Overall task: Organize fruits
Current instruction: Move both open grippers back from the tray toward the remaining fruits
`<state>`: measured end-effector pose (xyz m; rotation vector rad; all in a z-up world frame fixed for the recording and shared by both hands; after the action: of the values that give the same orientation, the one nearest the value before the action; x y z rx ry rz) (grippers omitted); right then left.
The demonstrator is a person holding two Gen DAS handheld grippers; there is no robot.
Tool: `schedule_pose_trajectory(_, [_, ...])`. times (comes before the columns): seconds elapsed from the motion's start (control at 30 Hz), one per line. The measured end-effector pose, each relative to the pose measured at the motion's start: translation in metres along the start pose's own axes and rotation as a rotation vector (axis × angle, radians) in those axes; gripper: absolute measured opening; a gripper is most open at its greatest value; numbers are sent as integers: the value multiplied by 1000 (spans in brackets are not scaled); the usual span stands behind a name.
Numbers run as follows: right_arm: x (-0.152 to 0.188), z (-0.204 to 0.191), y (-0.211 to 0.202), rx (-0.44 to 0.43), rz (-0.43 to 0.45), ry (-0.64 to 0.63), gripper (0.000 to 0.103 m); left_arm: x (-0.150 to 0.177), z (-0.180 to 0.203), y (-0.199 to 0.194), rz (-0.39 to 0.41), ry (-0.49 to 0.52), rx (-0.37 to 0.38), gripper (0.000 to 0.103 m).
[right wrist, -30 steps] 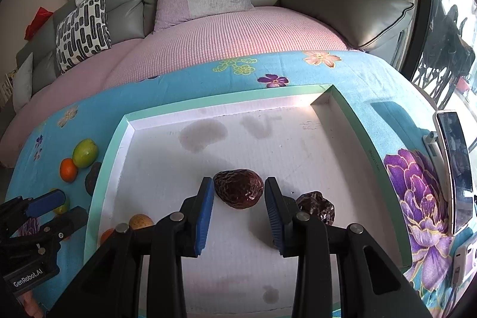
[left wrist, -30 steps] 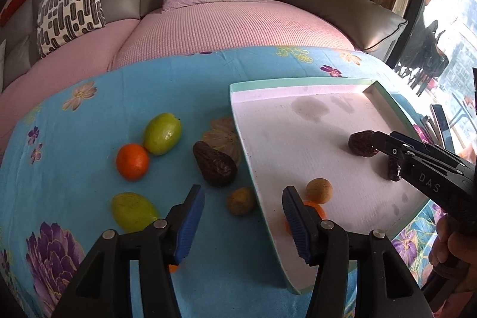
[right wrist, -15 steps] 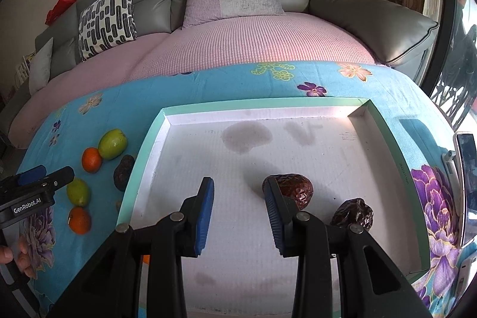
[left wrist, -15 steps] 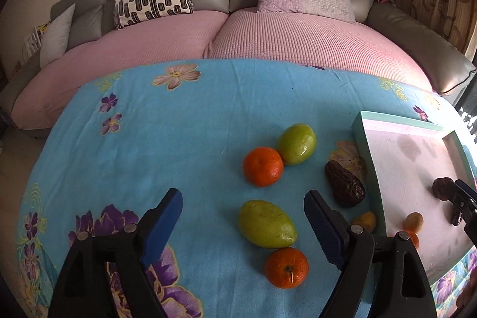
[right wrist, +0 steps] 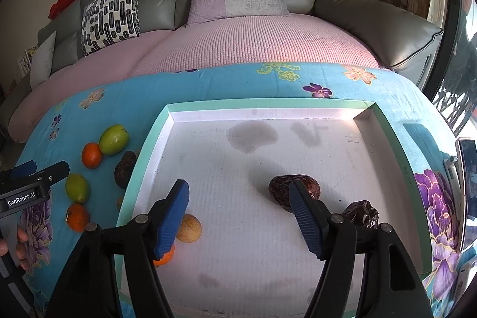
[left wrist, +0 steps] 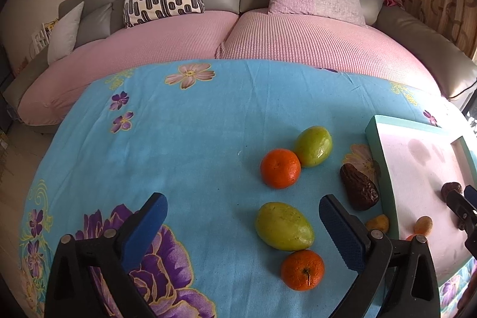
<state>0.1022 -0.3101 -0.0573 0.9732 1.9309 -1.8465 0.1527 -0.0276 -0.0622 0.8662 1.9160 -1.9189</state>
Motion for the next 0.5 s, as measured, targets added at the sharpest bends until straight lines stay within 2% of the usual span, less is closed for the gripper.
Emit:
schedule_pose_trajectory(0.07, [-1,3,0,9,13,12,96,0,-2,0,-1,-7,-5,103])
schedule_pose_trajectory(0.33, [-11,7,-14,14,138,21,97,-1,-13,-2,17,-29,-14,103])
schedule_pose_trajectory(0.5, [-15,3,-17,1,166,16,97,-2,-18,-5,42,-38,-12,103])
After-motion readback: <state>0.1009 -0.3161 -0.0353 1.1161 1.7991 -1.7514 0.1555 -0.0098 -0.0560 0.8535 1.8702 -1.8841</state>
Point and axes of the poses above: each gripper's, at about its wrist camera, not at the fingertips, and y roughly the way its jaws point, z to its right, x to its underside, the point moved 6 cm from there along y, roughly the way its jaws point, and after that the axes turned 5 degrees about y, right-handed, at the moved point
